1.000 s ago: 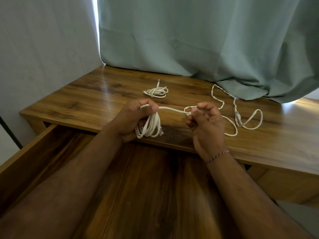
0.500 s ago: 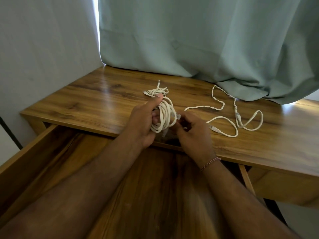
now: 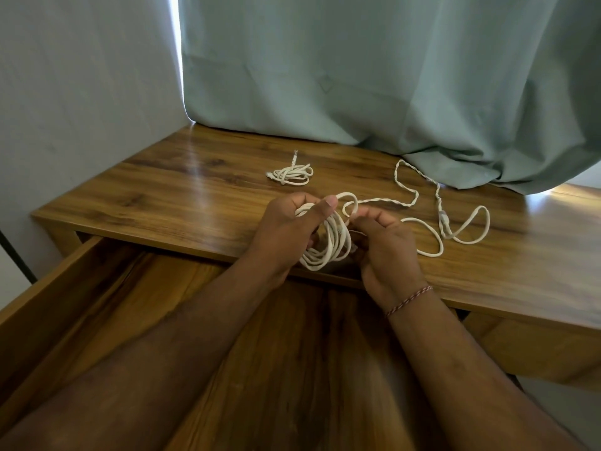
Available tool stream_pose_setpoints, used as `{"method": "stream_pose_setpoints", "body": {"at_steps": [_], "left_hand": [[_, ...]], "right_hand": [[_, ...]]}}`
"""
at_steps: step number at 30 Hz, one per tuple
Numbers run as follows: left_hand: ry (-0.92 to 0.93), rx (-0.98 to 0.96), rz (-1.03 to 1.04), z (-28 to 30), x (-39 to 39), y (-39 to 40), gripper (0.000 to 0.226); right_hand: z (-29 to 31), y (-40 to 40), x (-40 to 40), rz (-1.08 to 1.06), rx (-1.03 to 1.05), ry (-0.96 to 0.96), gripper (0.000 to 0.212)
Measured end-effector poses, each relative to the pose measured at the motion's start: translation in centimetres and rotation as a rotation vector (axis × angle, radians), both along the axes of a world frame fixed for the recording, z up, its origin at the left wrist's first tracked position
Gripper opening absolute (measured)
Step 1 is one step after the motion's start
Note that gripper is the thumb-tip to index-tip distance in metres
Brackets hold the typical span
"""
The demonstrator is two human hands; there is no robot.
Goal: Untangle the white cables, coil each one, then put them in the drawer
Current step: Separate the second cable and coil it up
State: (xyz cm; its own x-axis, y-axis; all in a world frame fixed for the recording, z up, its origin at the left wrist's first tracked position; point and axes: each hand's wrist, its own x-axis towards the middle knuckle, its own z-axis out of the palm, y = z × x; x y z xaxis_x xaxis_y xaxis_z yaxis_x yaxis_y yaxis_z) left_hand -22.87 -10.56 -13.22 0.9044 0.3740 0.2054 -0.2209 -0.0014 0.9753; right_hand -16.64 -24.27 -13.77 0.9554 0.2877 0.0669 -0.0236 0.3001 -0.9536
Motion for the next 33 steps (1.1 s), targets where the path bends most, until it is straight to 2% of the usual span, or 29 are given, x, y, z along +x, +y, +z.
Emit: {"method": "stream_pose_setpoints", "body": {"at_steps": [5, 8, 11, 14, 16, 19, 22, 25, 28, 31, 33], "left_hand": [[-0.024, -0.117, 0.036, -0.4, 0.0, -0.1, 0.026], [-0.036, -0.107, 0.059, -1.0, 0.1, -0.2, 0.026], [-0.054, -0.086, 0.078, -1.3, 0.2, -0.4, 0.025], [-0.061, -0.156, 0.083, -1.3, 0.3, -0.3, 0.026], [-0.066, -0.204, 0.081, -1.5, 0.5, 0.0, 0.031], [-0.051, -0.246, 0.013, -1.6, 0.7, 0.5, 0.034], [-0.047, -0.326, -0.116, -1.5, 0.6, 1.1, 0.047], [-0.069, -0.298, -0.085, -1.7, 0.7, 1.2, 0.05], [-0.073, -0.218, 0.063, -1.9, 1.0, 0.4, 0.041], [-0.082, -0.197, 0.186, -2.1, 1.2, 0.1, 0.031], [-0.093, -0.181, 0.228, -2.1, 1.2, 0.1, 0.031]], "right_hand": [[-0.2, 0.7, -0.7, 0.107, 0.026, 0.102, 0.011], [0.0, 0.7, -0.6, 0.163, -0.024, 0.14, 0.015], [0.3, 0.6, -0.7, 0.174, -0.038, 0.139, 0.017], [0.6, 0.5, -1.1, 0.173, -0.025, 0.135, 0.015], [1.0, 0.5, -1.4, 0.187, -0.02, 0.117, 0.021], [1.1, 0.2, -1.6, 0.238, -0.027, 0.046, 0.014], [1.2, 0.3, -1.9, 0.276, 0.007, 0.111, 0.023], [1.2, 0.6, -2.0, 0.256, 0.01, 0.149, 0.02], [1.1, 0.8, -2.0, 0.213, -0.013, 0.087, 0.025], [0.9, 1.0, -2.4, 0.301, 0.008, -0.006, 0.041], [0.5, 0.9, -2.5, 0.325, -0.093, -0.182, 0.056]]}}
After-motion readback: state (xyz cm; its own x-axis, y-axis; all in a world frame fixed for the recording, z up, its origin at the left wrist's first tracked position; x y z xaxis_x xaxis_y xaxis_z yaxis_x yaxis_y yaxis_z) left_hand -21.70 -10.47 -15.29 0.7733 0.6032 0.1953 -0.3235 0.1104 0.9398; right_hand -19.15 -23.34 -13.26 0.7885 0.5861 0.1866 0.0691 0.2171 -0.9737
